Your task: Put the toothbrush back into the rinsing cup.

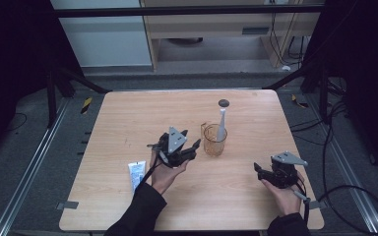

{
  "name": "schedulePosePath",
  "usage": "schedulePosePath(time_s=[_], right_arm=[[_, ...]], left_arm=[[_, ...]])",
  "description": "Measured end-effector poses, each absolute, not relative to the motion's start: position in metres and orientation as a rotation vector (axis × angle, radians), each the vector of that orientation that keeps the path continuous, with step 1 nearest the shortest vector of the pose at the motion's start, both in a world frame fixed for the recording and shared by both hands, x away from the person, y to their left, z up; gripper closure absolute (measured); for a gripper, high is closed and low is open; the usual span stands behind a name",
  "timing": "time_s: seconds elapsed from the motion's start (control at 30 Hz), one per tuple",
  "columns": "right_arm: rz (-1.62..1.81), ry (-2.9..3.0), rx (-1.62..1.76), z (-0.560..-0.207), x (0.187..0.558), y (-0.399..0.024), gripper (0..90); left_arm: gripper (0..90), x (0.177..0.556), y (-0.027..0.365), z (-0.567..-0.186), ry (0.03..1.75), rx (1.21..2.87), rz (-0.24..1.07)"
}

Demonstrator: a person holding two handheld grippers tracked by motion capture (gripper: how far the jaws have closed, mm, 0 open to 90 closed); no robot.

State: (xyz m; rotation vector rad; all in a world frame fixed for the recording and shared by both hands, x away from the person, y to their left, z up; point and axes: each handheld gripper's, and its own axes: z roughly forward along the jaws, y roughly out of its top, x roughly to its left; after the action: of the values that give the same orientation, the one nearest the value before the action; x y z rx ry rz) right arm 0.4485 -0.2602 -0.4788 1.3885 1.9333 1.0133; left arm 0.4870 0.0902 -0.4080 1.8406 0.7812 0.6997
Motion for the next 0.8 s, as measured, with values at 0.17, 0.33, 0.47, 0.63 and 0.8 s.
schedulePosePath(time_s=[0.17, 0.33, 0.47, 0.63, 0.8], right_arm=[[1.008, 1.936, 1.393, -0.479, 0.449, -0.260, 29.5], [1.008, 1.937, 1.399, -0.479, 0.448, -0.260, 29.7], [1.006, 1.937, 1.405, -0.480, 0.448, -0.260, 30.0], [1.005, 1.950, 1.395, -0.481, 0.448, -0.259, 30.6], [1.008, 1.964, 1.405, -0.482, 0.448, -0.256, 31.5]], left_arm=[[41.7, 0.478, 0.128, -0.407, 0.827, 1.852, 0.736], [40.7, 0.467, 0.157, -0.415, 0.855, 1.865, 0.764], [40.3, 0.460, 0.180, -0.418, 0.887, 1.866, 0.776], [41.4, 0.446, 0.208, -0.426, 0.926, 1.883, 0.777], [44.4, 0.437, 0.230, -0.437, 0.982, 1.906, 0.764]])
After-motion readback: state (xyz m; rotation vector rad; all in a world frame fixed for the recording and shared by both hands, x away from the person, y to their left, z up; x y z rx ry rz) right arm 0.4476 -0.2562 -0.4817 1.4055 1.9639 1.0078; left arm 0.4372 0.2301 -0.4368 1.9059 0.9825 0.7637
